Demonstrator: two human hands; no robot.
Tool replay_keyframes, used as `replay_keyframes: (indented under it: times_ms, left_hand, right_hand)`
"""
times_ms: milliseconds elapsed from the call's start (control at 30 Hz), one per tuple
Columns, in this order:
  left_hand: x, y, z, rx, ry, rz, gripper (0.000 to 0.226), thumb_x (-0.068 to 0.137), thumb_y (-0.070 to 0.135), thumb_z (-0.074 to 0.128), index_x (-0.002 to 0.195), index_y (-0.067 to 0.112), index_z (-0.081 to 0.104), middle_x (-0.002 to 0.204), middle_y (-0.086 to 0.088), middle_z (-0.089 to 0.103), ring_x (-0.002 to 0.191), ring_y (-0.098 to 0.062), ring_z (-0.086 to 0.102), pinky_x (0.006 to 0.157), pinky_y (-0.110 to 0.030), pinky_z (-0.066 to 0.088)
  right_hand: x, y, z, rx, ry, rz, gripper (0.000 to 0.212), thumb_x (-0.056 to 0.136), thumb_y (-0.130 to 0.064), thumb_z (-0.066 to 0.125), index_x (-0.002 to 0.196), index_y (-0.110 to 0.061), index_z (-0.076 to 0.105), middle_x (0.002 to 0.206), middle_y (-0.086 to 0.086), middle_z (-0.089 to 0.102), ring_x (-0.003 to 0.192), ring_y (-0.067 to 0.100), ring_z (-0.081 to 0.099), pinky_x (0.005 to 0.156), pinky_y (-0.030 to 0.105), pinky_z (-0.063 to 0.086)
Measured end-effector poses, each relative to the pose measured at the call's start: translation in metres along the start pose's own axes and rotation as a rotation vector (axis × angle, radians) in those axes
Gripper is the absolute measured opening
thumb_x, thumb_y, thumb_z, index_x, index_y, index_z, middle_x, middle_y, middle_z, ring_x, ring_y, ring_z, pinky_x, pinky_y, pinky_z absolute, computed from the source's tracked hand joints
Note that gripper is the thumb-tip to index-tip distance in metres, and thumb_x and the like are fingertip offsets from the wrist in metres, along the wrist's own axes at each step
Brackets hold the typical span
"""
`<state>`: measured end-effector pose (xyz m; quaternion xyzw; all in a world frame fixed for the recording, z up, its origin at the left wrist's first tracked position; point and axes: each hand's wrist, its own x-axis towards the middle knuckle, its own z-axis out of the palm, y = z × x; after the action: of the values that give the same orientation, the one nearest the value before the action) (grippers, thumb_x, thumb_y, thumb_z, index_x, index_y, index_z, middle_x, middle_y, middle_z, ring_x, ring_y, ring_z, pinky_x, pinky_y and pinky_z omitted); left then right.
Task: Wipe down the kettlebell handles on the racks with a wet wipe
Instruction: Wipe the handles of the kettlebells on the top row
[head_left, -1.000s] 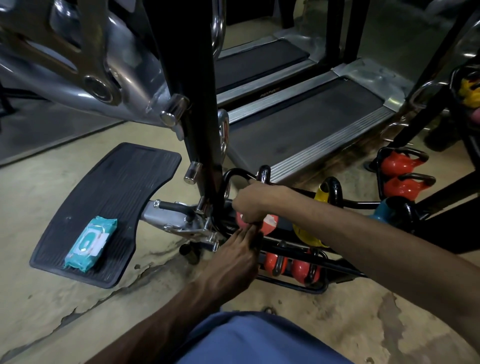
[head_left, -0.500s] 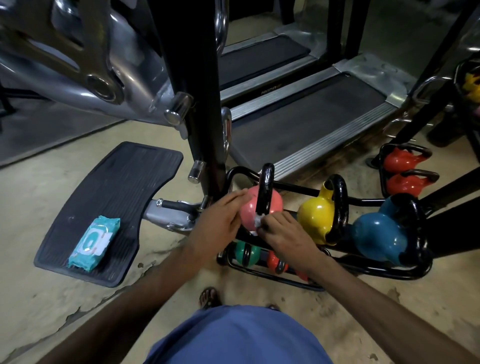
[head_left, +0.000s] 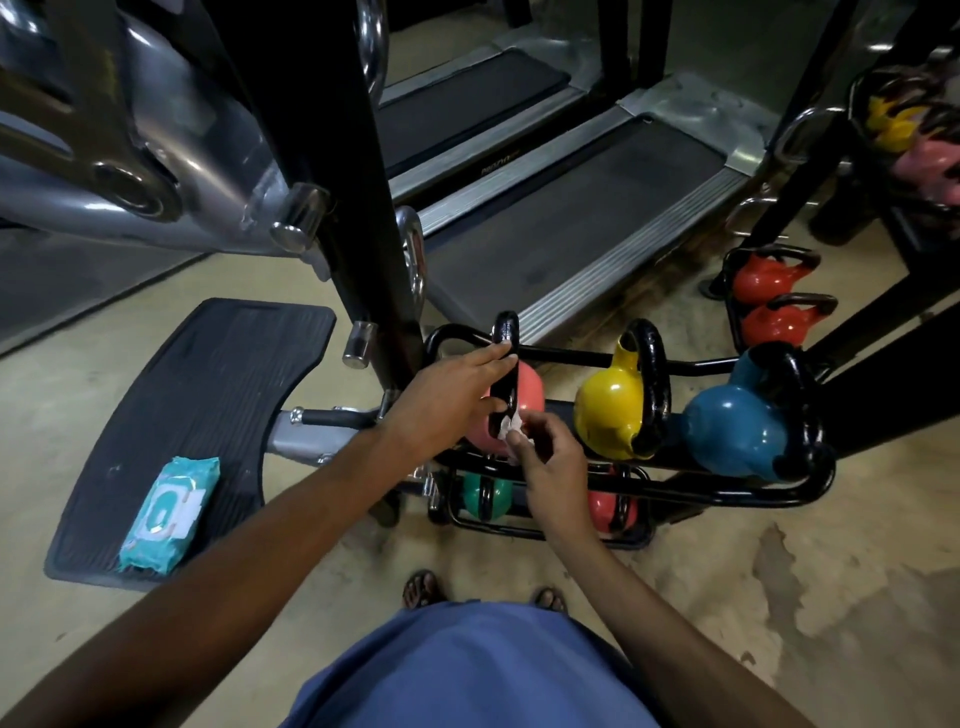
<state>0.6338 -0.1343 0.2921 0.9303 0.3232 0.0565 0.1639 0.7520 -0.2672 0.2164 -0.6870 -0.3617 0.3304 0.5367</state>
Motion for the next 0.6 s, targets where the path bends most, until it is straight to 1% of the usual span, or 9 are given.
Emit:
replay_keyframes:
  times_ms: [33, 67, 167, 300, 400, 467, 533, 600]
  left_hand:
    - [0.0, 0.001, 0.0, -0.002, -0.007, -0.003, 0.063, 0.096, 0.034, 0.063, 0.154, 0.027, 0.037, 0.163, 0.016, 0.025, 0.141, -0.016, 0.041, 0.106, -0.041, 0.047]
    - [0.0, 0.002, -0.002, -0.005, -0.01, -0.008, 0.063, 0.096, 0.034, 0.063, 0.154, 0.027, 0.037, 0.163, 0.016, 0.024, 0.141, -0.015, 0.041, 0.106, -0.041, 0.047]
    - [0.0, 0.005, -0.004, 0.001, -0.006, -0.015, 0.063, 0.097, 0.033, 0.062, 0.155, 0.026, 0.036, 0.164, 0.016, 0.023, 0.142, -0.015, 0.04, 0.106, -0.039, 0.047]
    - [-0.001, 0.007, -0.005, -0.011, 0.003, -0.013, 0.064, 0.098, 0.032, 0.062, 0.155, 0.026, 0.036, 0.164, 0.015, 0.023, 0.143, -0.014, 0.039, 0.106, -0.038, 0.046]
    - [-0.002, 0.007, -0.004, -0.012, -0.002, -0.015, 0.064, 0.097, 0.032, 0.062, 0.155, 0.026, 0.035, 0.164, 0.015, 0.023, 0.142, -0.015, 0.039, 0.105, -0.036, 0.046]
    - [-0.001, 0.006, -0.004, -0.016, -0.003, -0.018, 0.064, 0.097, 0.032, 0.062, 0.155, 0.026, 0.035, 0.164, 0.015, 0.022, 0.142, -0.016, 0.04, 0.105, -0.037, 0.047]
    - [-0.001, 0.006, -0.003, -0.013, -0.006, -0.019, 0.064, 0.097, 0.032, 0.062, 0.155, 0.026, 0.035, 0.164, 0.015, 0.021, 0.142, -0.017, 0.04, 0.105, -0.037, 0.047]
    - [-0.001, 0.006, -0.004, -0.007, -0.013, -0.027, 0.064, 0.097, 0.032, 0.062, 0.155, 0.027, 0.034, 0.164, 0.017, 0.021, 0.141, -0.015, 0.04, 0.105, -0.037, 0.047]
  right_hand:
    - [-0.002, 0.0, 0.001, 0.021, 0.009, 0.012, 0.019, 0.097, -0.029, 0.069, 0.115, -0.029, 0.067, 0.112, -0.003, 0.068, 0.105, 0.016, 0.067, 0.091, 0.047, 0.057]
    - [-0.003, 0.001, 0.001, 0.041, 0.014, 0.022, 0.017, 0.097, -0.027, 0.069, 0.114, -0.027, 0.069, 0.113, 0.0, 0.068, 0.105, 0.017, 0.067, 0.09, 0.047, 0.058]
    - [0.006, -0.008, -0.002, 0.116, -0.021, 0.088, 0.011, 0.1, -0.018, 0.066, 0.108, -0.022, 0.072, 0.116, 0.011, 0.066, 0.104, 0.013, 0.067, 0.088, 0.033, 0.058]
    - [0.022, -0.014, -0.008, 0.133, -0.106, 0.165, 0.018, 0.103, -0.017, 0.059, 0.114, -0.019, 0.074, 0.121, 0.008, 0.067, 0.113, 0.019, 0.065, 0.1, 0.038, 0.053]
    - [0.024, -0.018, -0.006, 0.109, -0.154, 0.17, 0.022, 0.105, -0.016, 0.055, 0.11, -0.027, 0.074, 0.121, 0.008, 0.066, 0.114, 0.021, 0.064, 0.102, 0.038, 0.051]
    - [0.036, -0.027, -0.009, 0.041, -0.196, 0.188, 0.024, 0.105, -0.017, 0.053, 0.104, -0.029, 0.074, 0.116, 0.016, 0.066, 0.109, 0.022, 0.064, 0.097, 0.036, 0.05]
    - [0.049, -0.035, -0.014, 0.063, -0.22, 0.258, 0.025, 0.106, -0.018, 0.051, 0.104, -0.019, 0.076, 0.107, 0.025, 0.069, 0.1, 0.024, 0.065, 0.093, 0.038, 0.048]
    - [0.051, -0.035, -0.016, 0.121, -0.201, 0.319, 0.027, 0.106, -0.018, 0.05, 0.113, -0.006, 0.073, 0.102, 0.02, 0.074, 0.097, 0.024, 0.067, 0.093, 0.037, 0.05]
